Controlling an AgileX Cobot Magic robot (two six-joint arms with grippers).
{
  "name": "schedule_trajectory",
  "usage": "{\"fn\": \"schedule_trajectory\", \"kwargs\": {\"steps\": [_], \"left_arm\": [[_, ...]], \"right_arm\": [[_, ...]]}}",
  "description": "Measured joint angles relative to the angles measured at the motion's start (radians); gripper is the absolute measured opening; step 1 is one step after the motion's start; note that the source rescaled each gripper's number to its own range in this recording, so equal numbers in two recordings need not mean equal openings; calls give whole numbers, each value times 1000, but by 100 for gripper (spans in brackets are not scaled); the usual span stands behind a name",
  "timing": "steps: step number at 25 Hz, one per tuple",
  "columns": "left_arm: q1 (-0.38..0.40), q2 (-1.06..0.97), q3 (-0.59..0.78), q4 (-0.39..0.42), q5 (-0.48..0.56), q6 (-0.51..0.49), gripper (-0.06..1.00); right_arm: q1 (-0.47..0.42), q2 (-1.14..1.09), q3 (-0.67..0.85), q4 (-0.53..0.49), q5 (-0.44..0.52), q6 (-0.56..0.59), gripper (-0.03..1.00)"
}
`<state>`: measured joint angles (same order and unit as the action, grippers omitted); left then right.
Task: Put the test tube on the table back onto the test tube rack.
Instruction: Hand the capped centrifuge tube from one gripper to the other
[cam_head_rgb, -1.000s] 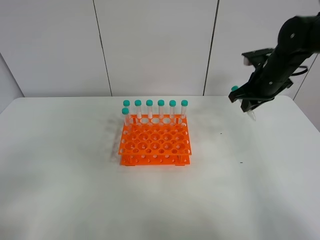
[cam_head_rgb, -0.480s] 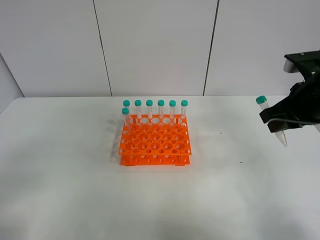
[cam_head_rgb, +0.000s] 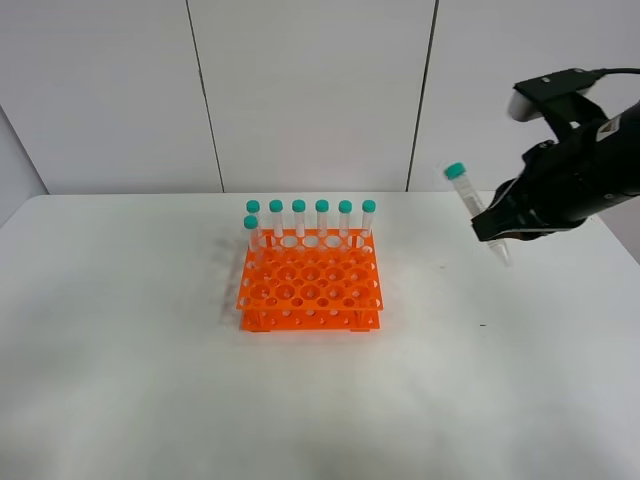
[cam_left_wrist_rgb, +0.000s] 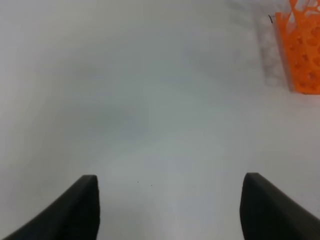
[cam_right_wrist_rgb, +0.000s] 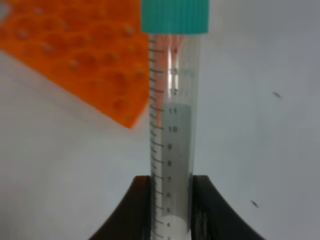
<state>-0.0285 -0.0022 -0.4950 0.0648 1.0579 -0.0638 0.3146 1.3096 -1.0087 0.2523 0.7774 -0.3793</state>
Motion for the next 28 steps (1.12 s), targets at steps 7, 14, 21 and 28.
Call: {"fn": "schedule_trajectory", "kwargs": {"steps": [7, 14, 21, 28], "left_arm": [[0, 0, 0, 0, 0, 0, 89], [0, 0, 0, 1, 0, 0, 89], [0, 0, 0, 1, 0, 0, 89], [0, 0, -1, 8, -1, -4, 89]], "right_arm": [[77, 35, 42, 198, -23, -307, 0], [131, 79, 154, 495, -67, -611, 0], [194, 164, 154, 618, -125, -642, 0], [194, 174, 156, 676, -144, -683, 0]]}}
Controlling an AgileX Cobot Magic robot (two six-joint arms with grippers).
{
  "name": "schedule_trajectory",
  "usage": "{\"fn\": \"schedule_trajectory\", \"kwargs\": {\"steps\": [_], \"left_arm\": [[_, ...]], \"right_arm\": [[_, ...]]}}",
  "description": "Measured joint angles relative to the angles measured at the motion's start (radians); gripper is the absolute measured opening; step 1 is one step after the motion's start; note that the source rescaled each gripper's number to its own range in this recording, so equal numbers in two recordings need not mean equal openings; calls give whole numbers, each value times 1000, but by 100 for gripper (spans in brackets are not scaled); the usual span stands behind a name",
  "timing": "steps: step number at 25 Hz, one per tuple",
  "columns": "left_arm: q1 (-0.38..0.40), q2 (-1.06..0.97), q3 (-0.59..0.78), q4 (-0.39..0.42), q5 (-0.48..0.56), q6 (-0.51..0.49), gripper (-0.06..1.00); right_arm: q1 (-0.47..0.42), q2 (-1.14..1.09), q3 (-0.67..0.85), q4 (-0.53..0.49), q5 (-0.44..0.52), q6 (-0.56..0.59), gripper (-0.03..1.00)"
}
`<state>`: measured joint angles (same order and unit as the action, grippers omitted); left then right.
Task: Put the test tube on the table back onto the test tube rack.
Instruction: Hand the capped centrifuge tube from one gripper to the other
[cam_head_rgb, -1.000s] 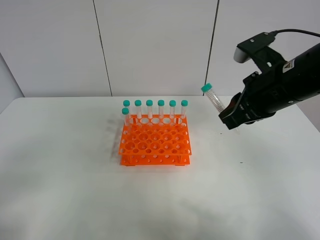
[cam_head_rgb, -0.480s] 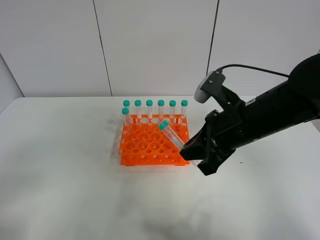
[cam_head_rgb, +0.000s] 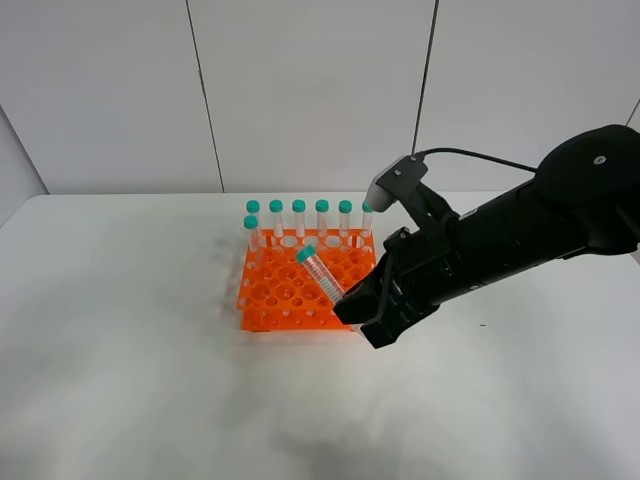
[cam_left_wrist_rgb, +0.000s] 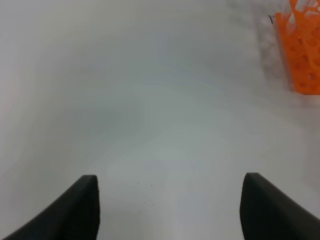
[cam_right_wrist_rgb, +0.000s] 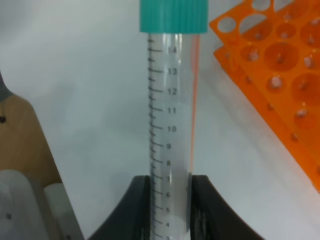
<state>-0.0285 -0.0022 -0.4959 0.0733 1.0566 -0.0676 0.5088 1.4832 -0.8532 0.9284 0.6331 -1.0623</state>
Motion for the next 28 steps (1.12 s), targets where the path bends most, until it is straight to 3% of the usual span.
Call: {"fn": "schedule_trajectory", "kwargs": {"steps": [4, 9, 13, 15, 19, 22, 25, 28], "left_arm": [[0, 37, -70, 11, -21, -29, 89], [0, 312, -233, 12, -58, 2, 89], [0, 564, -314, 0, -180, 13, 89], [0, 670, -319, -46, -260, 30, 89], [0, 910, -319, -230, -452, 121, 89], [-5, 1054, -323, -441, -538, 256, 89], [-45, 1170, -324, -696, -571, 443, 89], [-133, 1259, -324, -927, -578, 664, 89]], "right_arm": [[0, 0, 0, 9, -9, -8, 0], [0, 0, 0, 9, -15, -20, 0], [0, 0, 0, 11, -29, -22, 0], [0, 0, 0, 12, -36, -22, 0], [0, 0, 0, 13, -36, -22, 0], [0, 0, 0, 13, -37, -22, 0], [0, 0, 0, 13, -39, -22, 0], [0, 0, 0, 13, -41, -22, 0]]}}
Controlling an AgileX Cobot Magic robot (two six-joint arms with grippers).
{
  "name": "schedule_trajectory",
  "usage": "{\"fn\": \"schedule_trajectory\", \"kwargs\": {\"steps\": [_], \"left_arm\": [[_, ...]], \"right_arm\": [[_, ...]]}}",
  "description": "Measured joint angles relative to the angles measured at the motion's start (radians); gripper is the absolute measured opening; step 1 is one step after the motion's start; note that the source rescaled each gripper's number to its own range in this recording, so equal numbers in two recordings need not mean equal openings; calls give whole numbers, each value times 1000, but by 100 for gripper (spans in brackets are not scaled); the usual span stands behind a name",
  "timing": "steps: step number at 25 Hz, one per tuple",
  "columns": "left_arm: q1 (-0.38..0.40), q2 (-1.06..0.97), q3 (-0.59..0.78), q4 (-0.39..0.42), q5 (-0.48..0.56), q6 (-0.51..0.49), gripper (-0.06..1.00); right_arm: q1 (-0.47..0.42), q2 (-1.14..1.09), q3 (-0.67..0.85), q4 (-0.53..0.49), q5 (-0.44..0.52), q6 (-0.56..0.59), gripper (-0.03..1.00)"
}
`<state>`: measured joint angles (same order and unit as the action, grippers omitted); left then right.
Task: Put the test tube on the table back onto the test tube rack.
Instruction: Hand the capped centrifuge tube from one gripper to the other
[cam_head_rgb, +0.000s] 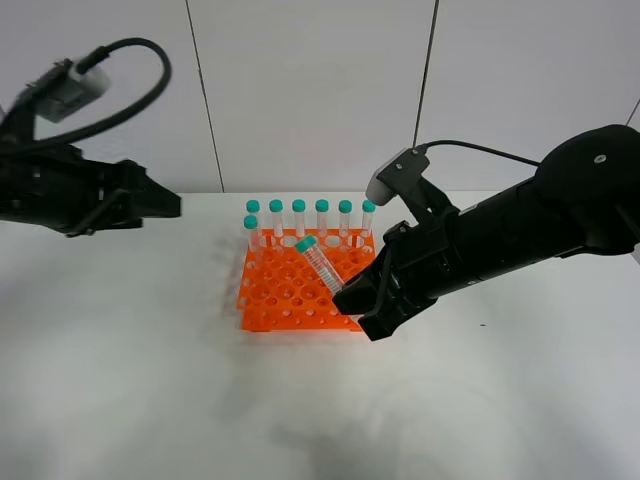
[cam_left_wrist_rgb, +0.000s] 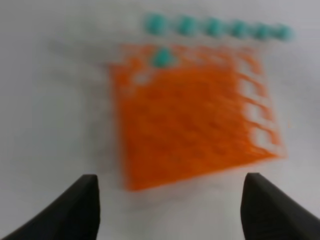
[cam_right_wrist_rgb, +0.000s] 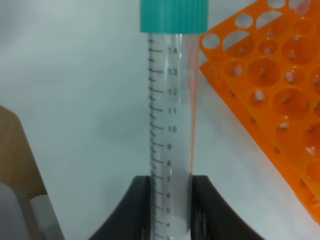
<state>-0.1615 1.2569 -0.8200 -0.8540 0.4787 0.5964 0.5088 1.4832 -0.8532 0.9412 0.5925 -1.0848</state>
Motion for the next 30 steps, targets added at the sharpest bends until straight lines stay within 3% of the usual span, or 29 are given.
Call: {"fn": "schedule_trajectory", "kwargs": {"steps": [6, 10, 14, 23, 30], "left_arm": [[-175, 134, 0, -377, -9, 298, 89], [-214, 162, 0, -524, -13, 401, 89], [-214, 162, 0, -579, 1, 425, 89], [-214, 162, 0, -582, 74, 431, 89], [-230, 228, 0, -619, 122, 440, 89]], "right_arm": [[0, 0, 0, 3, -1, 0, 0], [0, 0, 0, 3, -1, 0, 0], [0, 0, 0, 17, -1, 0, 0], [0, 0, 0, 32, 21, -26, 0], [0, 0, 0, 103, 21, -76, 0]]}}
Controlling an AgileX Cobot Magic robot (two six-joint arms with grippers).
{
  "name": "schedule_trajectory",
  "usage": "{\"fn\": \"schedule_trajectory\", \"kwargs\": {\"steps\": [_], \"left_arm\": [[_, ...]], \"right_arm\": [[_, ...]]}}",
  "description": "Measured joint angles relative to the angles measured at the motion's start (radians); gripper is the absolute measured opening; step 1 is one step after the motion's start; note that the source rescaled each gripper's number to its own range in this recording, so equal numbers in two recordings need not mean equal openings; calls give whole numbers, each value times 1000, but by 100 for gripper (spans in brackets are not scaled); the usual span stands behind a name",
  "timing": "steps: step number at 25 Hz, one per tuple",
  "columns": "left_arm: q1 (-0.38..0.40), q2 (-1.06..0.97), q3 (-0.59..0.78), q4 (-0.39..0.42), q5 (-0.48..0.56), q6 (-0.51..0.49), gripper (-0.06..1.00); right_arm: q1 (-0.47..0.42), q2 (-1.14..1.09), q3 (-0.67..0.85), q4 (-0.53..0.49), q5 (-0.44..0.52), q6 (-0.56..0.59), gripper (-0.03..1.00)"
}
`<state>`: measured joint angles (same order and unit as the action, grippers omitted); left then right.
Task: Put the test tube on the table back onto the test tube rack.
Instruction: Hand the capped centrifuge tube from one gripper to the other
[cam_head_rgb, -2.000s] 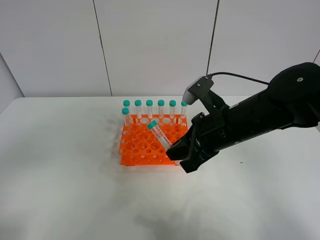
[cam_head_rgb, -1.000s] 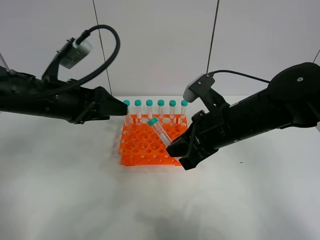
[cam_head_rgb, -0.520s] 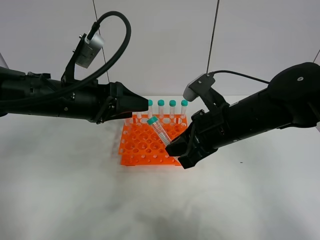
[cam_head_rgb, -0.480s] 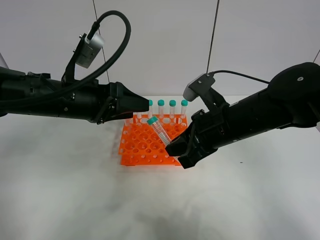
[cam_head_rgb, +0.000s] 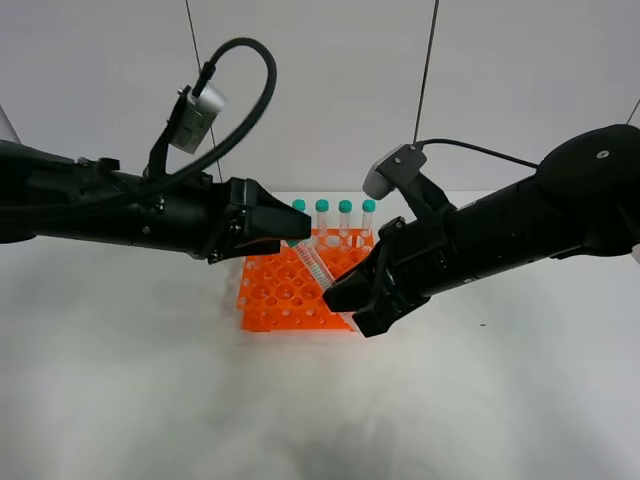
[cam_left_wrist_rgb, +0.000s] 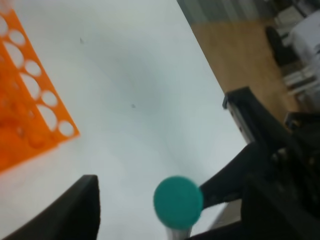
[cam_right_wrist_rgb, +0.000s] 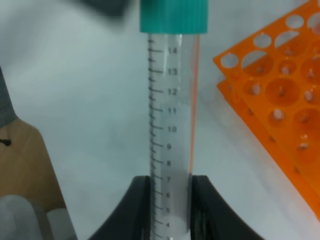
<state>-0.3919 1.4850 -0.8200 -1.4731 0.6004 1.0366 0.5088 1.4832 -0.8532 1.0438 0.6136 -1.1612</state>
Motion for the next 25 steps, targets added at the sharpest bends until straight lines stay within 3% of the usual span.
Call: {"fn": "schedule_trajectory", "kwargs": {"steps": [6, 15, 21, 25], "left_arm": [[-17, 16, 0, -104, 7, 80, 89], [-17, 16, 0, -108, 24, 98, 89], [-17, 16, 0, -97, 30, 98, 73], [-17, 16, 0, -94, 39, 98, 70]], "right_arm": [[0, 0, 0, 1, -15, 4, 0], [0, 0, 0, 27, 8, 13, 0], [0, 0, 0, 40, 9, 15, 0], [0, 0, 0, 55, 9, 20, 0]]}}
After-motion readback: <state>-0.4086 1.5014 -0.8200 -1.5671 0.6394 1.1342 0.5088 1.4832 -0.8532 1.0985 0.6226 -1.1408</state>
